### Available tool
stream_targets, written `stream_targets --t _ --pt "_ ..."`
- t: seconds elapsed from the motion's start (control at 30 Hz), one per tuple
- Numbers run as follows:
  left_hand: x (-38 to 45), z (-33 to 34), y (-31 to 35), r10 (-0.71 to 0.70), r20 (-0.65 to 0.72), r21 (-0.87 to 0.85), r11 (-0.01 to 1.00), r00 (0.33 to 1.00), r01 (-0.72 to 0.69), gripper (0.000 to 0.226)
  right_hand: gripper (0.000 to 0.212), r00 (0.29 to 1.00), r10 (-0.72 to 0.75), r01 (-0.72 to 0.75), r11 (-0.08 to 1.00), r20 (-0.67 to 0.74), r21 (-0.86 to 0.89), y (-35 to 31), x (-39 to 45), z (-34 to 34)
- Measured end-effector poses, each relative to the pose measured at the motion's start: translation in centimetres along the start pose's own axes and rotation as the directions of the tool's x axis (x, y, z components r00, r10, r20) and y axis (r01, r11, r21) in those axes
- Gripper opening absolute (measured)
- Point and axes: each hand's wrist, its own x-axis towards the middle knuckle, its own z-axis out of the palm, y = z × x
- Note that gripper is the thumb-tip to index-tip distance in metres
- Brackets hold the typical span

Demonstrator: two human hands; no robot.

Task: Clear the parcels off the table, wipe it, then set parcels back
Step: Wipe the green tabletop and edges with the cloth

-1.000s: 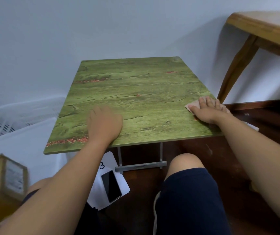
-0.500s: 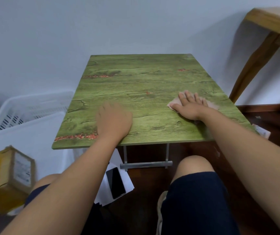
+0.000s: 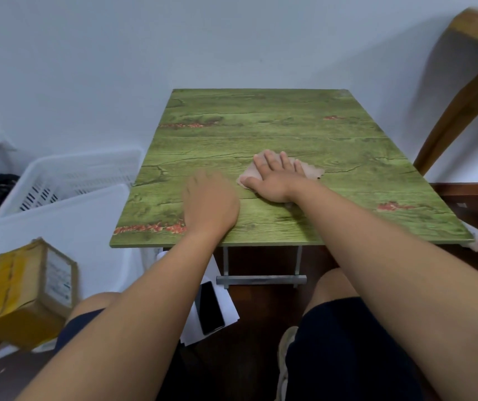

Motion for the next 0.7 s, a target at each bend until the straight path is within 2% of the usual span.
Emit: stream_targets --t 0.13,0.27,0.43,0.53,0.7 --pt "0.4 -0.3 0.0 -0.063 -0.027 -0.211 0.976 0.998 0.056 0.053 0.078 0.998 -0.055 0.055 0.998 -0.002 -0.04 -1.5 0.2 0.4" --pt "0.6 -0.2 -0.2 -0.081 -0.06 -0.3 0.952 0.995 0.059 0.062 0.074 0.993 -0.116 0.115 0.991 -0.005 -0.069 -2.3 -0.2 0.7" --pt "0.5 -0.6 -0.4 -0.145 -0.102 -0.4 0.912 0.984 0.093 0.061 0.072 0.986 -0.166 0.166 0.983 0.0 -0.074 -3.3 -1.2 1.3" --pt "0.3 -1.1 -0.7 -0.171 -0.081 -0.411 0.903 0.982 0.124 0.058 0.075 0.98 -0.198 0.197 0.977 -0.005 -0.083 -3.2 -1.8 1.5" --pt "0.3 -0.9 -1.2 -0.129 -0.057 -0.358 0.928 0.99 0.1 0.061 0.078 0.982 -0.186 0.185 0.98 -0.008 -0.071 -2.1 -2.8 1.6"
